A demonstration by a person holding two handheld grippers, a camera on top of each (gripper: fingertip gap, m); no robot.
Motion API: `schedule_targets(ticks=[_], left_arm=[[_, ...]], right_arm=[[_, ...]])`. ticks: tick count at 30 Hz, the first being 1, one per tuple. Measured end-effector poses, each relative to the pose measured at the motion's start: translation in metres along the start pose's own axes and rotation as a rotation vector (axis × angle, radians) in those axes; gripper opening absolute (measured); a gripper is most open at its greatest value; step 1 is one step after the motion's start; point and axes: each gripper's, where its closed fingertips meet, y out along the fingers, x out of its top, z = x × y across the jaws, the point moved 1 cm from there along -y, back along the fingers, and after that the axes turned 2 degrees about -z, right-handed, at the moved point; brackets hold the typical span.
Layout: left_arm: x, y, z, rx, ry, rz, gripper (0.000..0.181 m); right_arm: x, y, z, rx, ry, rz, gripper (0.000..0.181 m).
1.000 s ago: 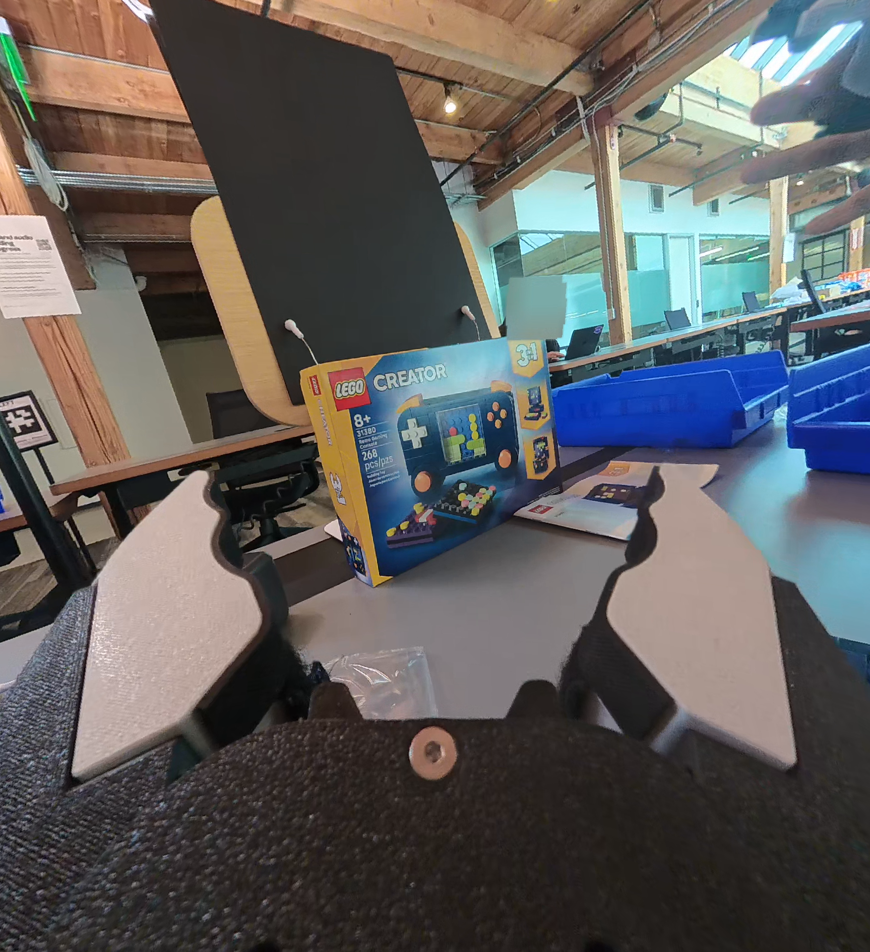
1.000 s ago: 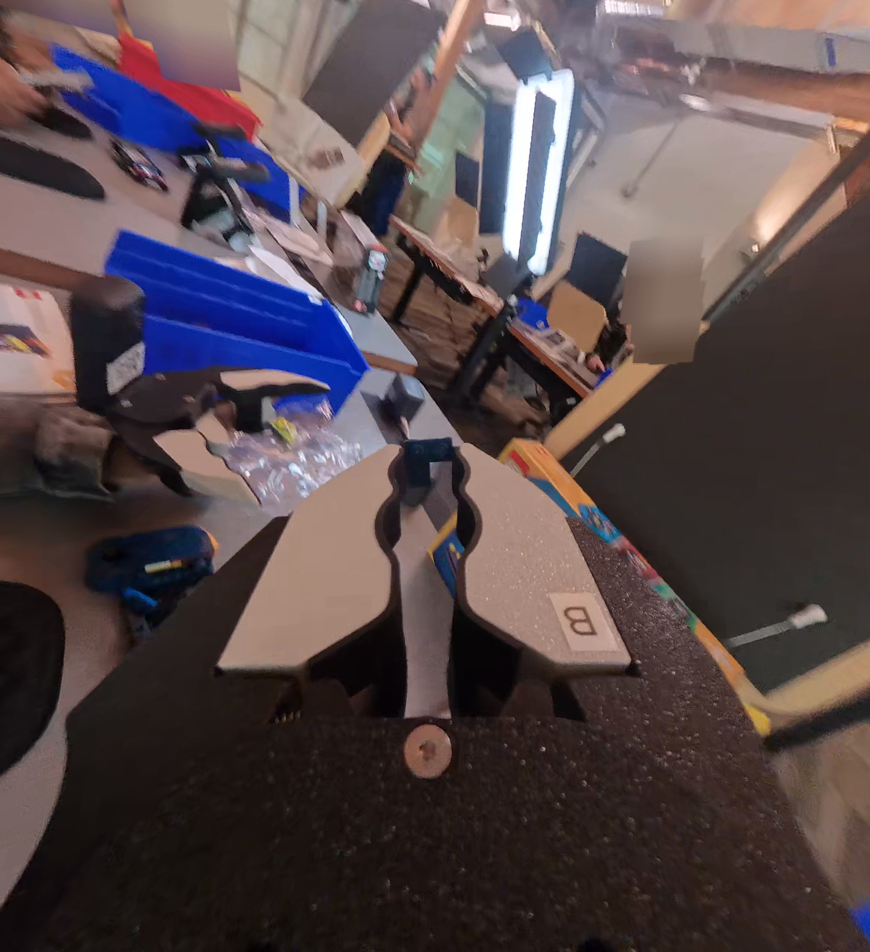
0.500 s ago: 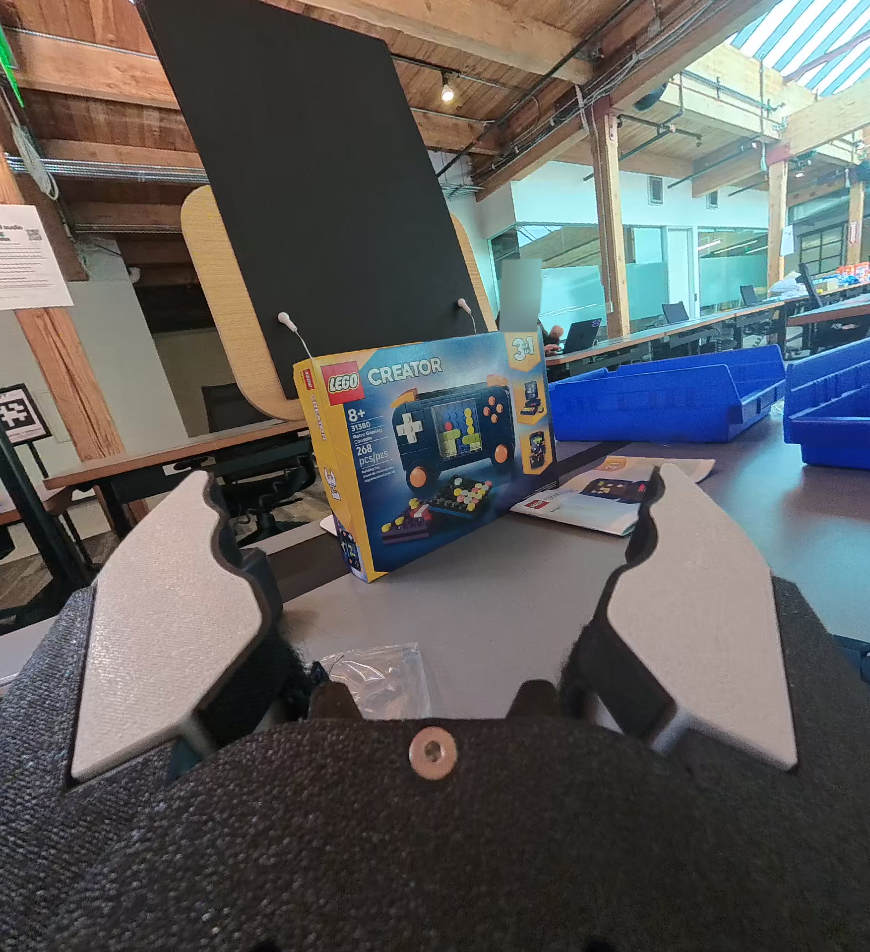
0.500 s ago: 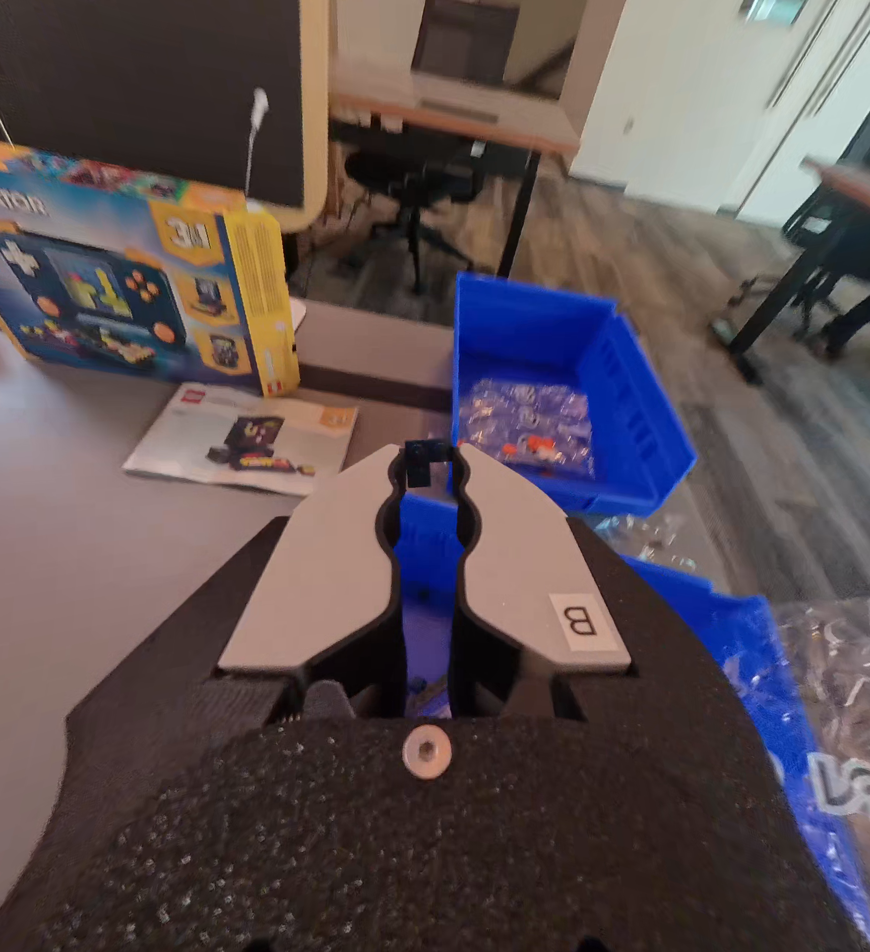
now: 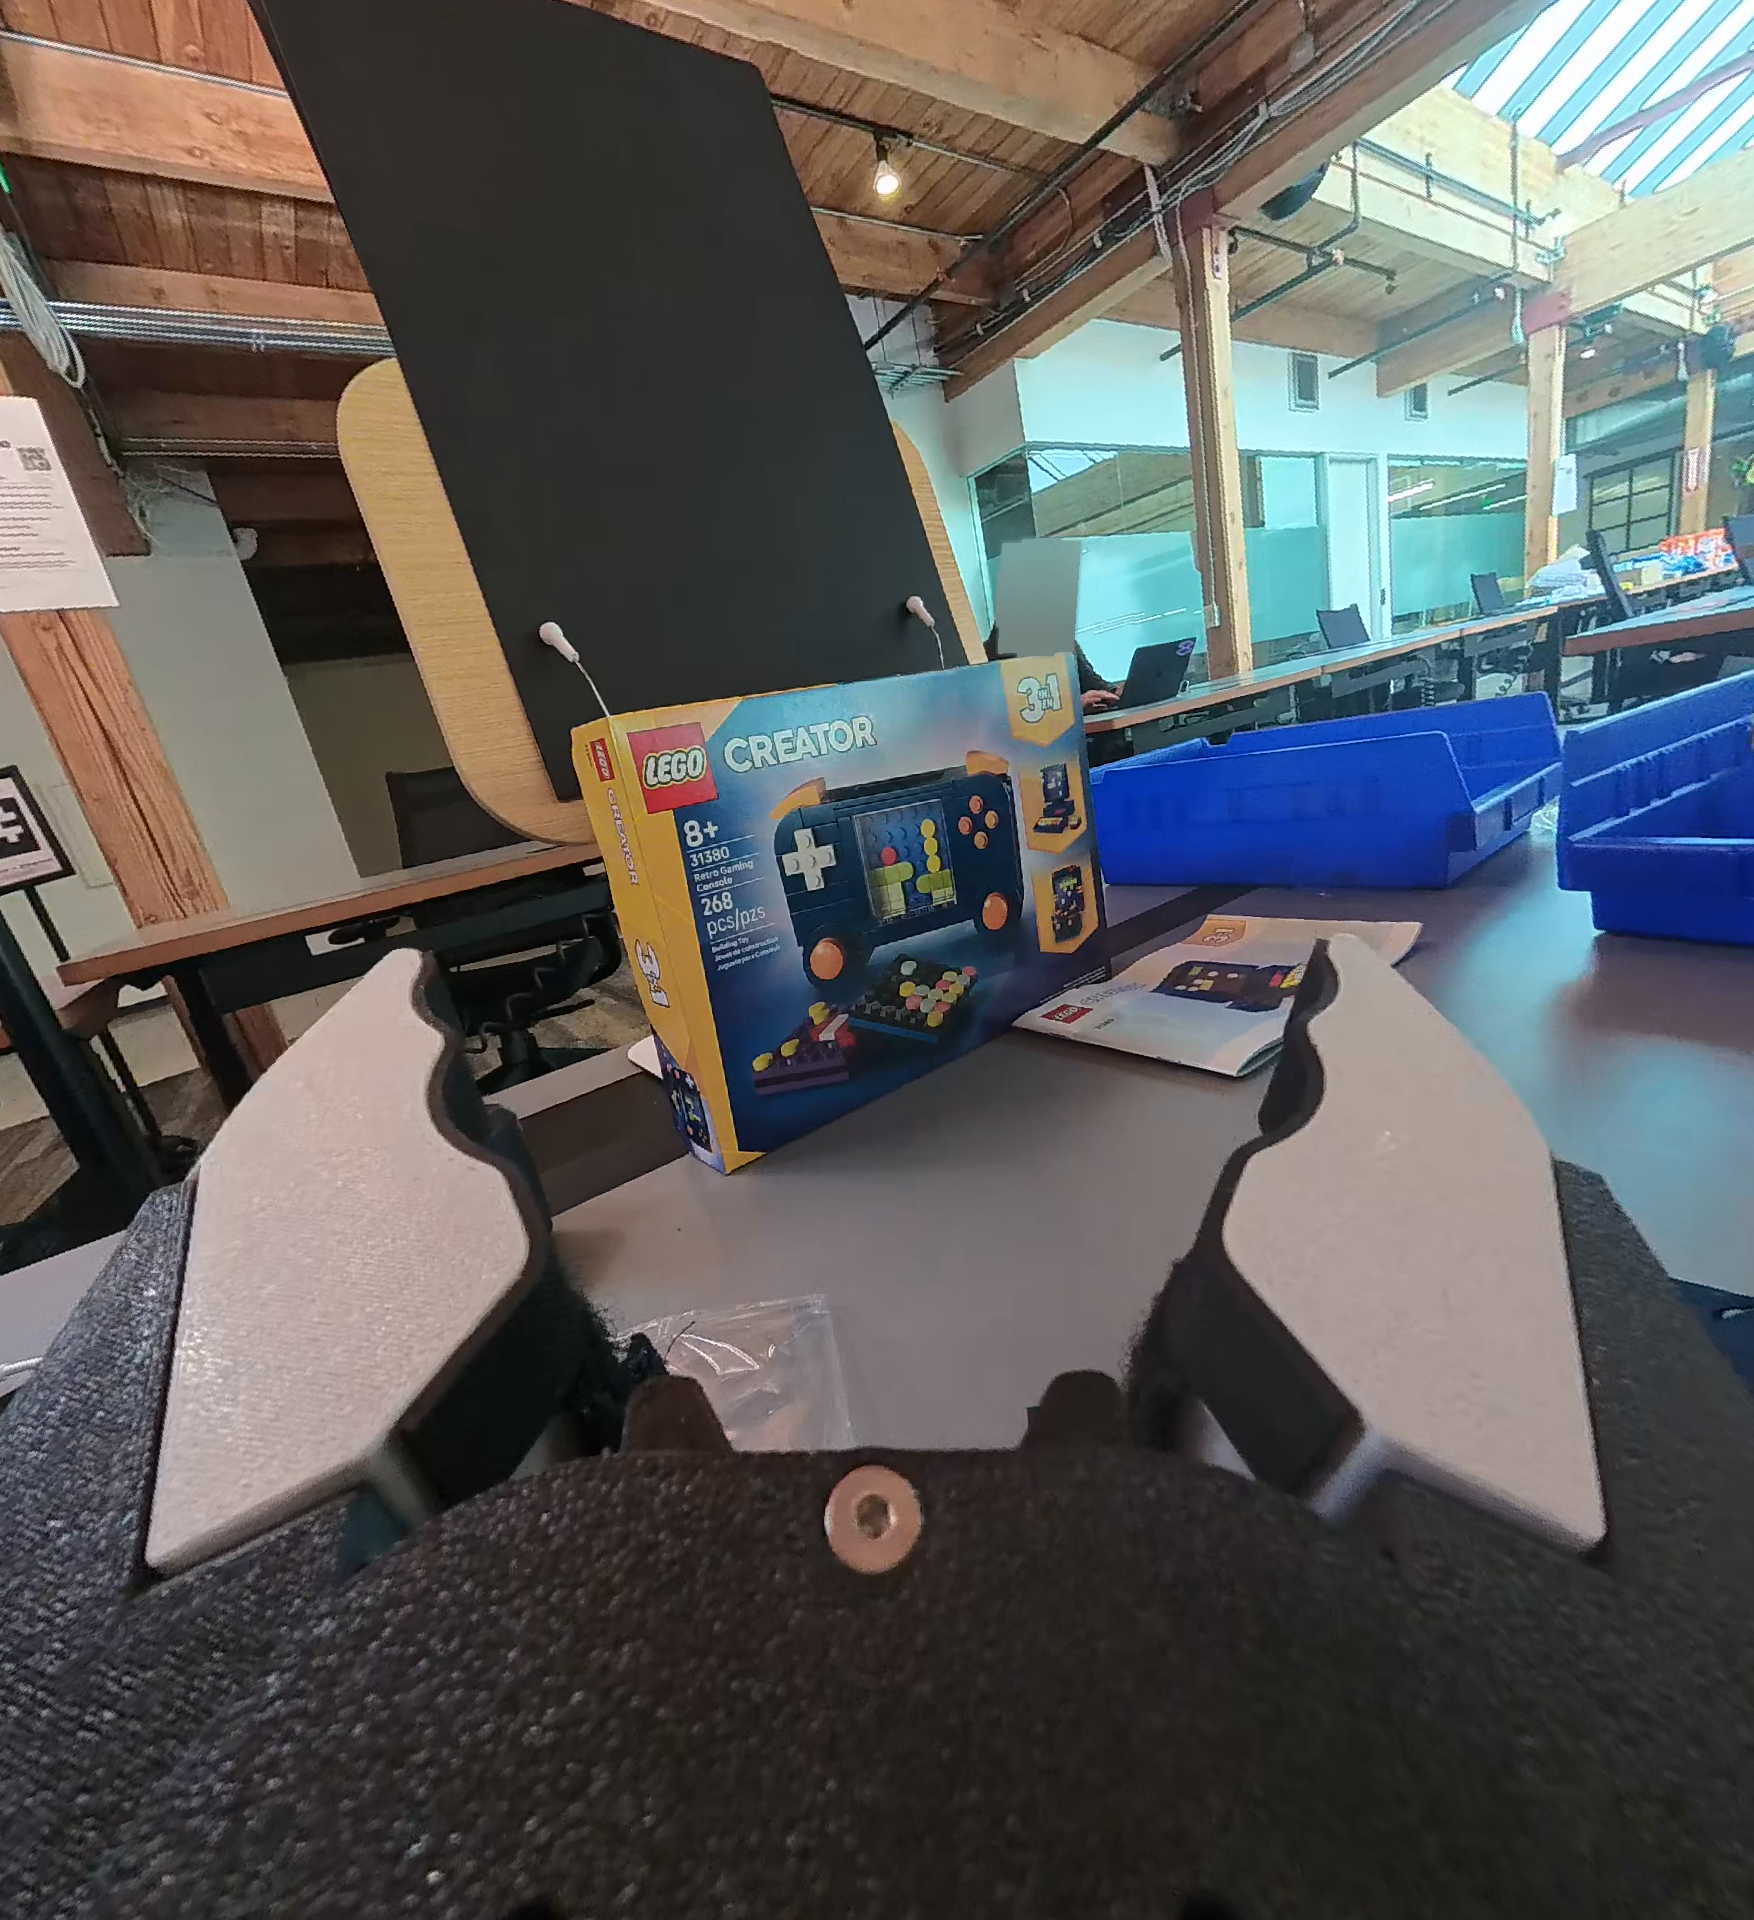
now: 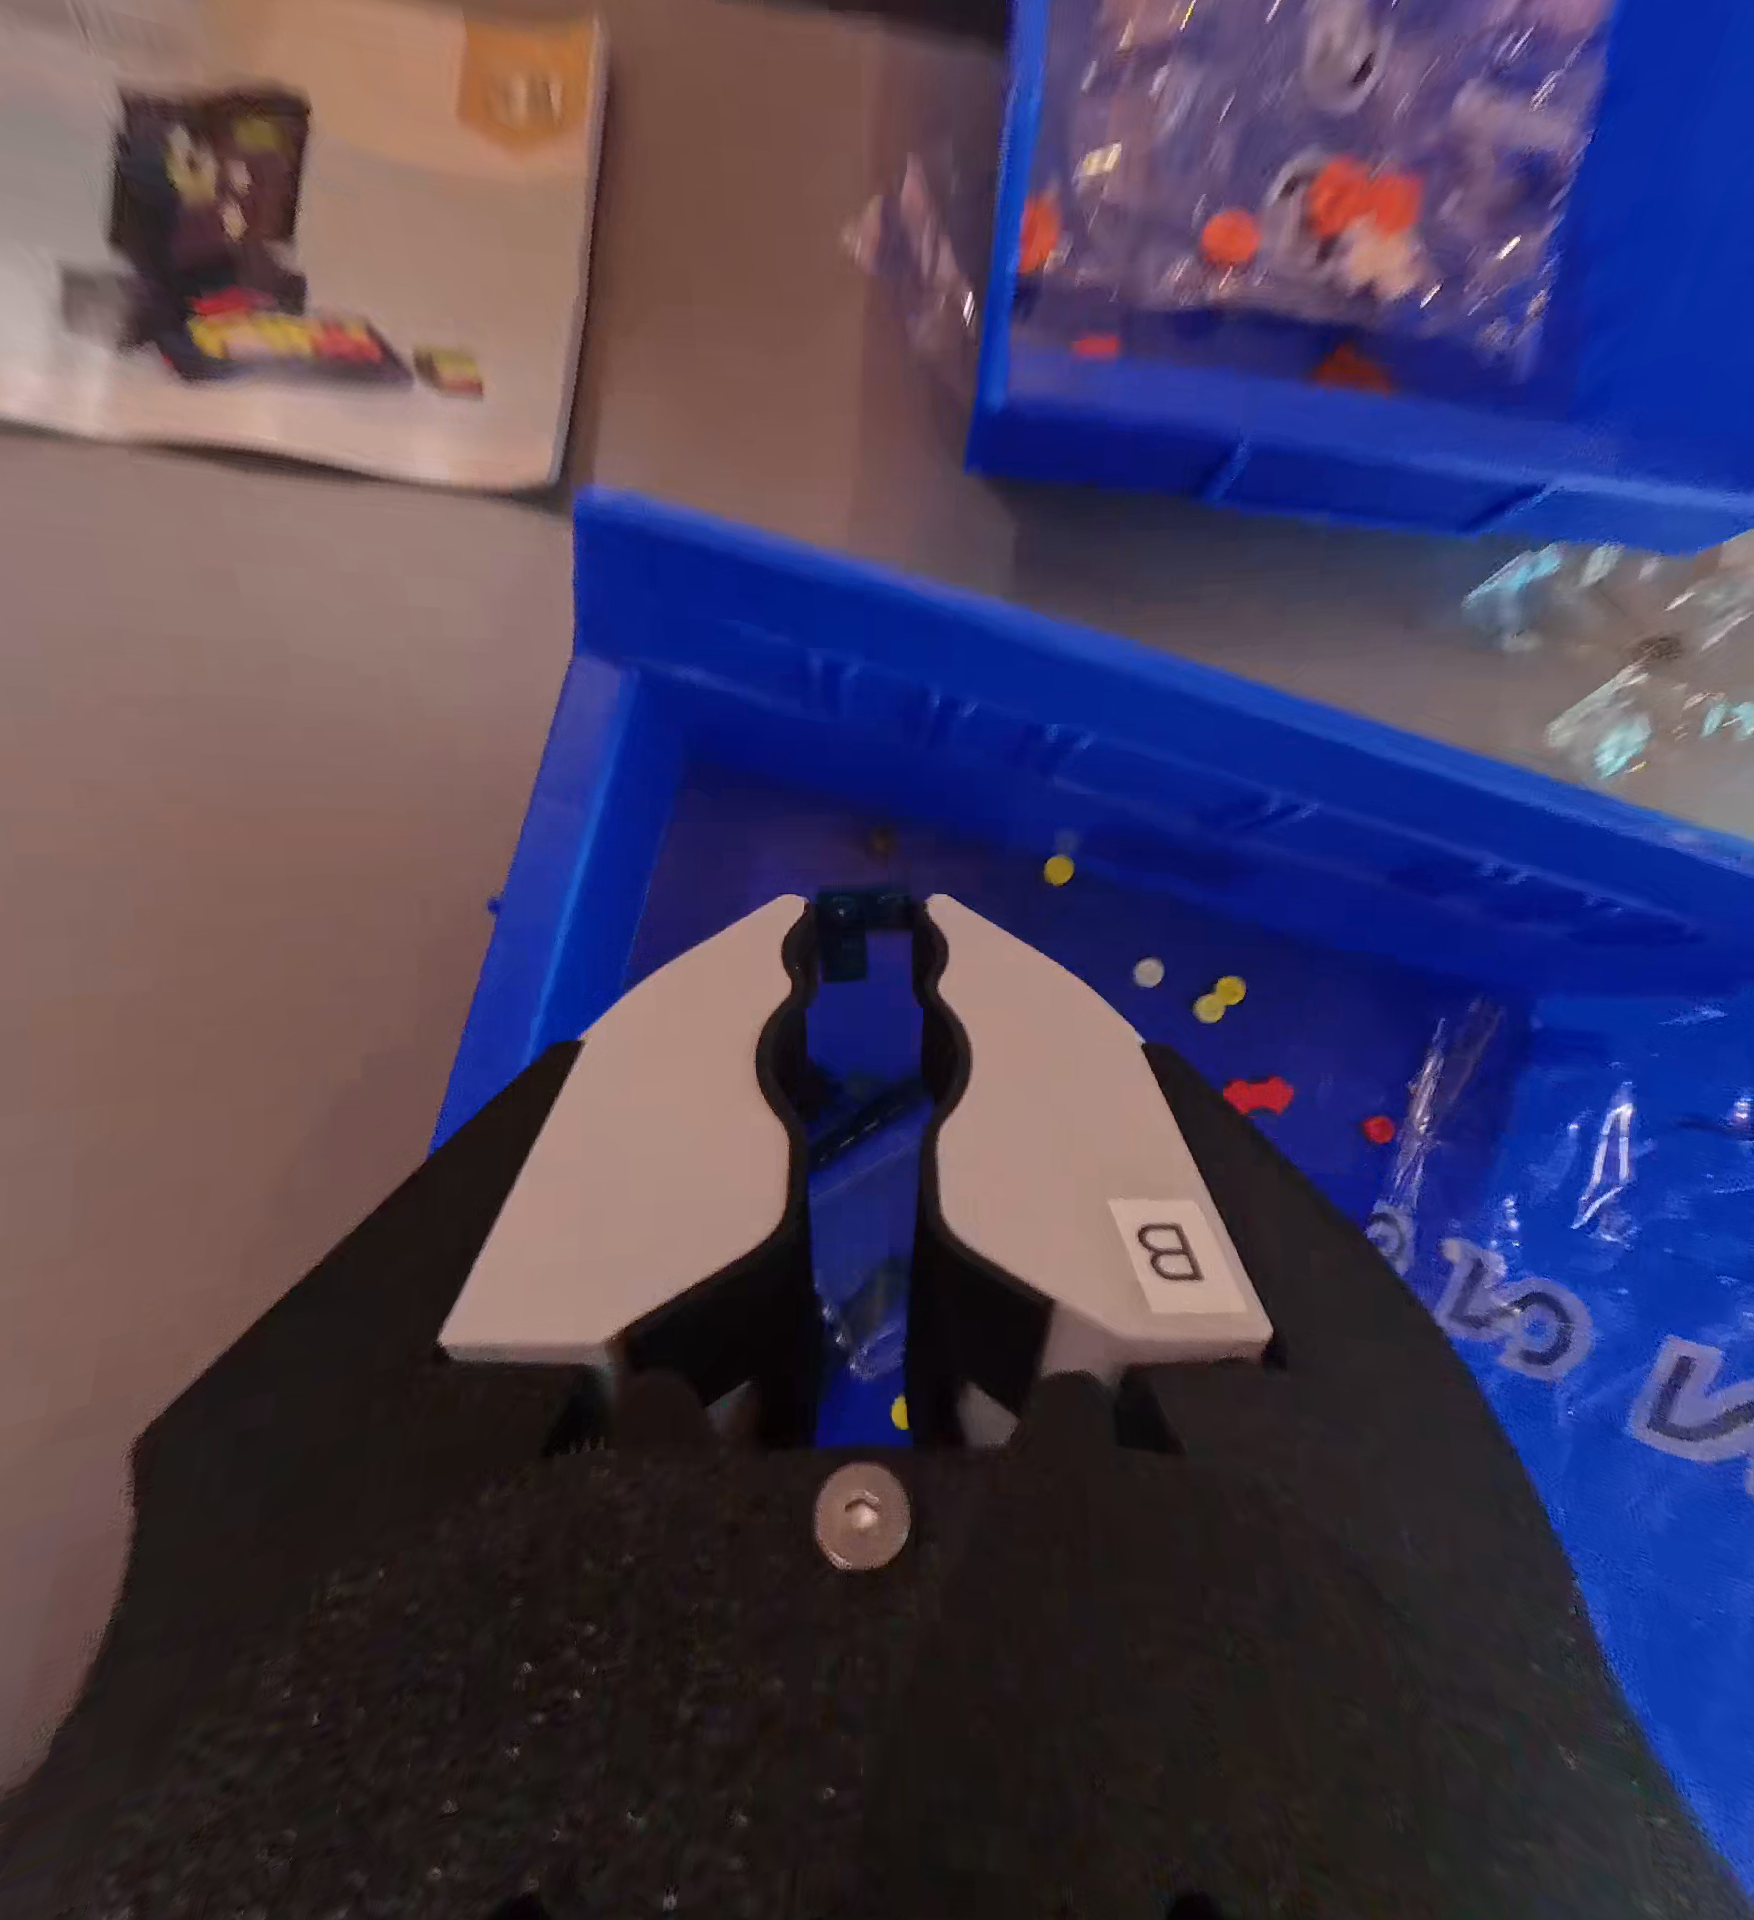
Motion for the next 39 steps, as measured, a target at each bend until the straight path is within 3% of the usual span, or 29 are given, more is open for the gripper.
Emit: schedule_targets(ticks=[4, 7, 9, 13, 17, 21, 24, 29, 30, 31, 32, 33, 35, 37, 38, 39], left_arm=[[-0.001, 0.001, -0.002, -0.011, 0.011, 0.007, 0.144], [0.000, 0.001, -0.003, -0.014, 0.006, 0.006, 0.144], [-0.001, 0.001, -0.003, -0.015, 0.002, 0.006, 0.144], [-0.001, 0.001, -0.004, -0.025, -0.003, 0.008, 0.143], [-0.005, 0.001, -0.014, -0.111, -0.033, 0.039, 0.136], [-0.013, -0.014, -0.050, -0.459, -0.166, 0.241, 0.136], [-0.009, -0.032, -0.064, -0.601, -0.183, 0.329, 0.130], [-0.020, -0.068, -0.080, -0.809, -0.255, 0.538, 0.085], [-0.026, -0.074, -0.078, -0.824, -0.233, 0.586, 0.064], [-0.031, -0.077, -0.073, -0.812, -0.175, 0.621, 0.033], [-0.036, -0.077, -0.066, -0.782, -0.101, 0.632, 0.009], [-0.037, -0.075, -0.061, -0.753, -0.056, 0.635, 0.000], [-0.038, -0.073, -0.057, -0.725, -0.047, 0.641, 0.000], [-0.041, -0.067, -0.048, -0.658, -0.001, 0.638, 0.005], [-0.043, -0.064, -0.043, -0.619, 0.024, 0.632, 0.013], [-0.044, -0.059, -0.035, -0.556, 0.045, 0.611, 0.034]], right_arm=[[-0.016, 0.017, 0.007, 0.027, -0.013, 0.141, 0.017], [-0.018, 0.021, 0.012, 0.045, -0.007, 0.166, 0.037], [-0.018, 0.021, 0.012, 0.039, -0.015, 0.167, 0.041], [-0.009, 0.016, 0.010, 0.026, -0.008, 0.113, 0.042], [0.022, -0.005, 0.027, 0.064, -0.082, -0.056, 0.055], [0.063, -0.037, 0.087, 0.230, -0.306, -0.280, 0.072], [0.083, -0.061, 0.150, 0.407, -0.529, -0.421, 0.076], [0.075, -0.087, 0.256, 0.753, -0.899, -0.512, 0.070], [0.070, -0.089, 0.272, 0.805, -0.972, -0.506, 0.051], [0.062, -0.091, 0.286, 0.858, -1.064, -0.485, 0.000], [0.054, -0.092, 0.301, 0.916, -1.125, -0.451, 0.000], [0.045, -0.092, 0.313, 0.962, -1.170, -0.406, 0.000], [0.042, -0.084, 0.336, 0.959, -1.241, -0.396, 0.000], [0.042, -0.075, 0.360, 0.957, -1.288, -0.425, 0.020], [0.035, -0.070, 0.370, 0.985, -1.320, -0.392, 0.030], [0.031, -0.063, 0.379, 0.995, -1.339, -0.368, 0.043]])
